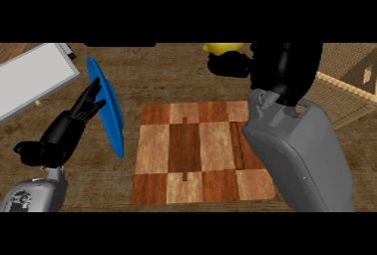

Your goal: Pick the lemon from the cutting board and place it in the basket

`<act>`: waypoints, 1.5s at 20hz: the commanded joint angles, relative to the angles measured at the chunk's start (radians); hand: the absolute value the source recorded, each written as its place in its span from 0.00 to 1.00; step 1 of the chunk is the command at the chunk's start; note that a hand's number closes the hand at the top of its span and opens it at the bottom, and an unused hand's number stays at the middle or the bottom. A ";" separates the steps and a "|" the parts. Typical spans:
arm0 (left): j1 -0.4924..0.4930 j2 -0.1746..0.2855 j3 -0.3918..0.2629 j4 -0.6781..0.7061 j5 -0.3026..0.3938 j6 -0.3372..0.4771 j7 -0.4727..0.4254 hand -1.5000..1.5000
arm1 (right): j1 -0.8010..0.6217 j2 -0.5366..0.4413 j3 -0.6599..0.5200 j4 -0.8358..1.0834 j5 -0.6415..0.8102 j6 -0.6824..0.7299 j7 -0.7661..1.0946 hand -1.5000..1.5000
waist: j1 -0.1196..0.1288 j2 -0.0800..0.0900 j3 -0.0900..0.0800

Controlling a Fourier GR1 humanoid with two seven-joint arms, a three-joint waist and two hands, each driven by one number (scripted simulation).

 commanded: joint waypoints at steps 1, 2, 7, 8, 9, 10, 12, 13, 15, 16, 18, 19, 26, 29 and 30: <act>0.017 -0.009 -0.014 -0.034 -0.007 0.003 0.022 0.50 | -0.051 -0.047 -0.141 0.111 0.008 -0.061 0.002 1.00 | 0.008 0.003 0.000; -0.063 0.014 0.030 -0.008 0.030 -0.005 0.076 0.50 | -0.073 -0.088 -0.201 0.125 -0.032 -0.066 -0.039 1.00 | 0.003 0.005 0.000; -0.031 0.016 0.030 0.055 -0.003 -0.006 -0.011 0.50 | -0.109 -0.144 -0.291 0.178 -0.023 -0.066 -0.072 1.00 | 0.000 0.003 0.000; 0.004 -0.005 0.003 -0.029 0.003 -0.004 0.025 0.50 | -0.078 -0.160 -0.313 0.236 -0.024 -0.138 -0.128 1.00 | 0.009 0.003 0.000; -0.035 0.018 0.026 0.044 0.001 -0.017 0.012 0.50 | -0.026 -0.142 -0.284 0.123 -0.021 -0.084 -0.088 1.00 | -0.006 0.000 0.000; -0.027 -0.003 0.025 0.059 0.000 -0.003 -0.024 0.50 | -0.051 -0.181 -0.334 0.230 -0.062 -0.120 -0.162 1.00 | 0.000 0.004 0.000; 0.020 -0.047 -0.029 -0.050 -0.028 0.033 0.048 0.50 | -0.061 -0.180 -0.347 0.262 -0.049 -0.118 -0.134 1.00 | 0.006 0.001 0.000; -0.005 0.002 0.010 0.019 0.000 -0.022 -0.002 0.50 | -0.096 -0.194 -0.378 0.350 -0.083 -0.159 -0.190 1.00 | 0.008 0.004 0.000; 0.061 -0.010 -0.002 -0.092 0.002 -0.009 0.044 0.50 | -0.022 -0.238 -0.404 0.310 -0.153 -0.130 -0.264 1.00 | 0.007 0.001 0.000; 0.002 -0.003 0.015 0.000 0.019 -0.030 0.023 0.50 | -0.029 -0.218 -0.396 0.308 -0.150 -0.117 -0.230 1.00 | 0.000 0.002 0.000; -0.005 -0.006 0.026 0.067 -0.014 -0.011 -0.052 0.50 | -0.046 -0.231 -0.403 0.379 -0.160 -0.144 -0.277 1.00 | 0.002 0.004 0.000; 0.037 -0.017 -0.004 -0.019 -0.021 -0.009 -0.020 0.50 | -0.007 -0.241 -0.414 0.365 -0.185 -0.148 -0.307 1.00 | 0.003 0.002 0.000; -0.032 -0.002 0.026 -0.011 0.001 -0.017 0.039 0.50 | 0.135 -0.294 -0.450 0.388 -0.215 -0.283 -0.489 1.00 | -0.001 0.002 0.000; 0.004 -0.006 0.024 0.020 -0.011 -0.025 -0.011 0.50 | 0.121 -0.333 -0.466 0.455 -0.238 -0.293 -0.547 1.00 | 0.001 0.002 0.000; -0.029 0.002 0.036 0.046 -0.009 -0.027 -0.008 0.50 | 0.162 -0.313 -0.459 0.452 -0.247 -0.328 -0.586 1.00 | -0.001 0.002 0.000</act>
